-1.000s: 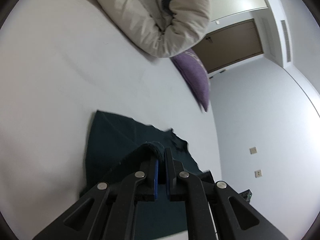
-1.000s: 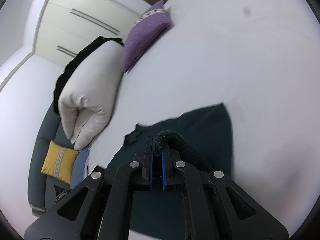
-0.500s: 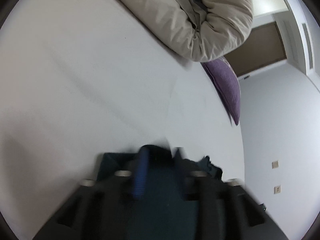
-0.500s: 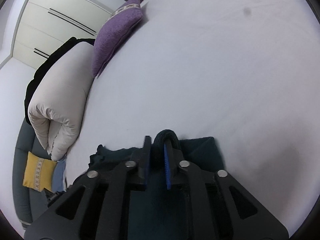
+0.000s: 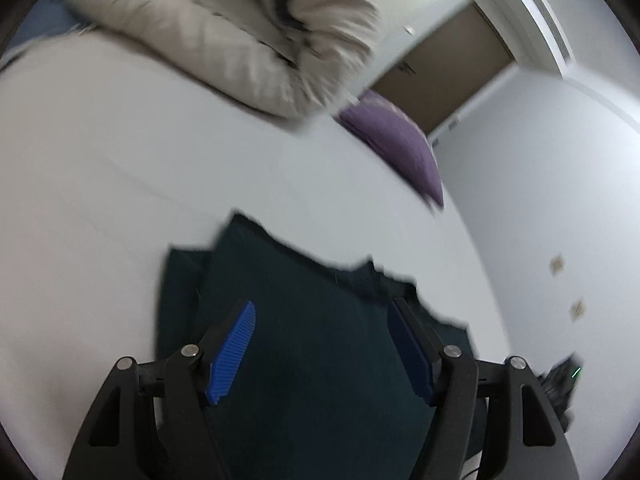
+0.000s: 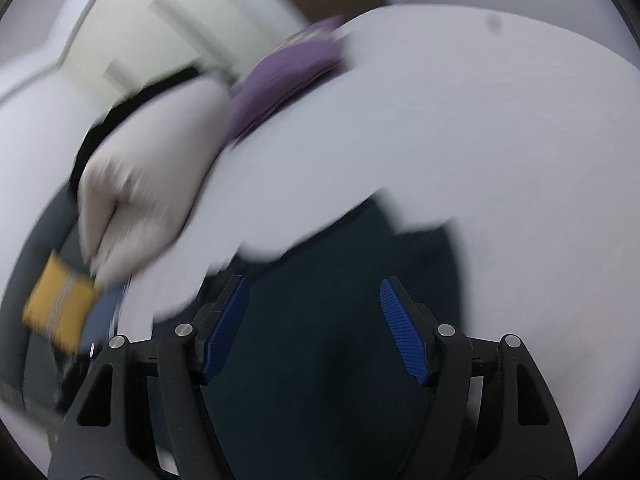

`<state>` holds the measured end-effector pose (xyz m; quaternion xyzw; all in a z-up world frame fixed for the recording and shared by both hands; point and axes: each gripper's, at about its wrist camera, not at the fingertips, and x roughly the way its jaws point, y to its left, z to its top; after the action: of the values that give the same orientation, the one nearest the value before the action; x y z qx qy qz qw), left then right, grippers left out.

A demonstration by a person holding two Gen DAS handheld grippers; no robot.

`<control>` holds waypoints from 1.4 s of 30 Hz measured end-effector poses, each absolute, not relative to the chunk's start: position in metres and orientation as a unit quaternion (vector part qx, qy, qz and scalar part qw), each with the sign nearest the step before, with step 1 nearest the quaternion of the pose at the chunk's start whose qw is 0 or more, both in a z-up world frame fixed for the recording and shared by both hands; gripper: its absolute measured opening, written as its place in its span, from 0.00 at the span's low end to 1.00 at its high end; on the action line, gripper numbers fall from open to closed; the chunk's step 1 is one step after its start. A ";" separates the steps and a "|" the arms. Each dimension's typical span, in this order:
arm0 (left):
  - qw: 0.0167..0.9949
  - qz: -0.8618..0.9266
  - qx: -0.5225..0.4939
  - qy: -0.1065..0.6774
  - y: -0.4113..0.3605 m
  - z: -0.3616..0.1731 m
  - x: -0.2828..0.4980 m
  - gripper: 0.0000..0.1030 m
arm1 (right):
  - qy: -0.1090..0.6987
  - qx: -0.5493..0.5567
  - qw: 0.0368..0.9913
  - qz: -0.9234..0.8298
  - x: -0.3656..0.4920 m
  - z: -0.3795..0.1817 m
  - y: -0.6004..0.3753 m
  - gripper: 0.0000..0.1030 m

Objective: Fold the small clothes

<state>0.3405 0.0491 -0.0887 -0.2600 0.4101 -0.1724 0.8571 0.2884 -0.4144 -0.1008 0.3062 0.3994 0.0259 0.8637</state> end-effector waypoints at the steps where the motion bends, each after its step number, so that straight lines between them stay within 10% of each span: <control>1: 0.858 -0.172 -0.249 0.415 0.044 -0.093 0.335 0.69 | 0.409 0.297 0.861 0.050 0.290 -0.103 -0.399 0.65; 5: 0.865 -0.144 -0.207 0.434 0.038 -0.119 0.319 0.67 | 0.446 0.290 0.840 0.109 0.291 -0.129 -0.361 0.64; 7: 0.867 -0.132 -0.209 0.434 0.052 -0.136 0.311 0.50 | 0.456 0.295 0.836 0.078 0.288 -0.149 -0.367 0.63; 9: 0.866 -0.133 -0.221 0.428 0.066 -0.142 0.307 0.30 | 0.433 0.327 0.837 0.071 0.273 -0.164 -0.387 0.33; 12: 0.859 -0.134 -0.247 0.428 0.083 -0.141 0.302 0.29 | 0.390 0.410 0.824 0.029 0.244 -0.181 -0.432 0.14; 23: 0.886 -0.127 -0.206 0.397 0.061 -0.108 0.237 0.54 | 0.352 0.438 0.826 0.039 0.196 -0.140 -0.392 0.29; 31: 0.879 -0.162 -0.143 0.426 0.000 -0.132 0.225 0.54 | 0.471 0.425 0.746 0.204 0.235 -0.196 -0.245 0.29; 42: 0.883 -0.156 -0.104 0.430 0.022 -0.143 0.226 0.41 | 0.378 0.537 0.746 0.111 0.178 -0.226 -0.377 0.24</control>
<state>0.2255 0.0220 -0.1431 -0.1039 0.4304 -0.1559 0.8830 0.1779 -0.3768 -0.2264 0.5369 0.3775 0.1110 0.7462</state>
